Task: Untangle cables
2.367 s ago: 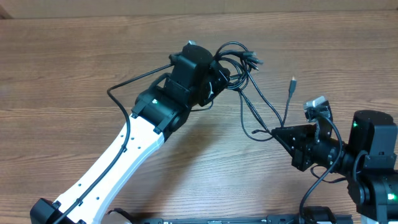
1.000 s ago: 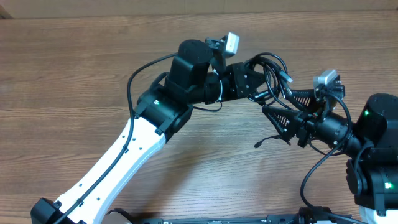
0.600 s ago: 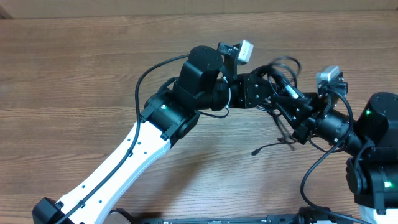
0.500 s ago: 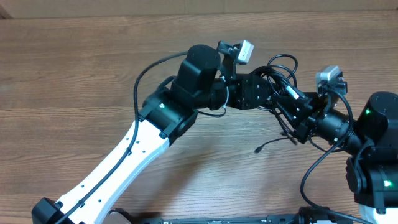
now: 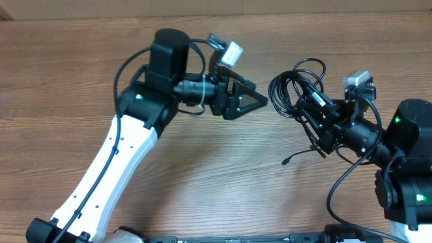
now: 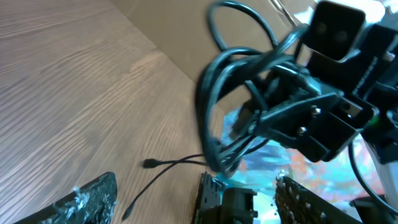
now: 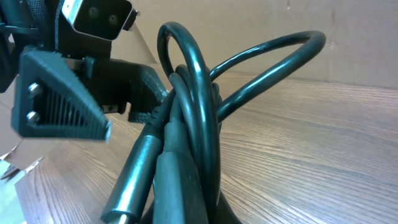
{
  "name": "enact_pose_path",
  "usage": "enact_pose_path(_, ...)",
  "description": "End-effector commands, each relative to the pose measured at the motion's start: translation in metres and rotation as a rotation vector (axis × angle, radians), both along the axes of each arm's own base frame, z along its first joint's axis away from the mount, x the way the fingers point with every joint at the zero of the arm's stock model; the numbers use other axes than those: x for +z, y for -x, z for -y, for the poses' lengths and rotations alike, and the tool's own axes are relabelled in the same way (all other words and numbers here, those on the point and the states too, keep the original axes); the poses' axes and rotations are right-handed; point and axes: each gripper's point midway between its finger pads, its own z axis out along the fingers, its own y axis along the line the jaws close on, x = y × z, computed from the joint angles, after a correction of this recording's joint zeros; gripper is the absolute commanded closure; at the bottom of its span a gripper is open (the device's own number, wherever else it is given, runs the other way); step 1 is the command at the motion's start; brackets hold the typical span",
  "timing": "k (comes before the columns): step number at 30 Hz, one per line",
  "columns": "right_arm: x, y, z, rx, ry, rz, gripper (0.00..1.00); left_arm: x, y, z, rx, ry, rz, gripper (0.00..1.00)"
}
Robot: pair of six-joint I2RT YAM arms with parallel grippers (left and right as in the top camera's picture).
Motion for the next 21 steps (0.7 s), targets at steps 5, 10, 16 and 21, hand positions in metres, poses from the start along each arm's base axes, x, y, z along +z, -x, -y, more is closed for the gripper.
enact_pose_path(5, 0.016, 0.010, -0.010, 0.075, -0.024, 0.043, 0.96, 0.006, 0.003, 0.016, 0.040, -0.024, 0.060, 0.39)
enact_pose_path(10, 0.013, 0.020, -0.017, 0.136, -0.048, 0.014, 0.96, 0.010, -0.003, 0.017, 0.073, -0.013, 0.057, 0.67)
enact_pose_path(16, 0.010, 0.023, -0.018, 0.144, -0.048, -0.006, 0.96, 0.013, -0.004, 0.018, 0.078, -0.003, 0.045, 0.96)
enact_pose_path(21, 0.009, 0.022, -0.017, 0.136, -0.045, -0.009, 0.75, 0.012, -0.008, 0.017, 0.111, -0.010, 0.015, 0.96)
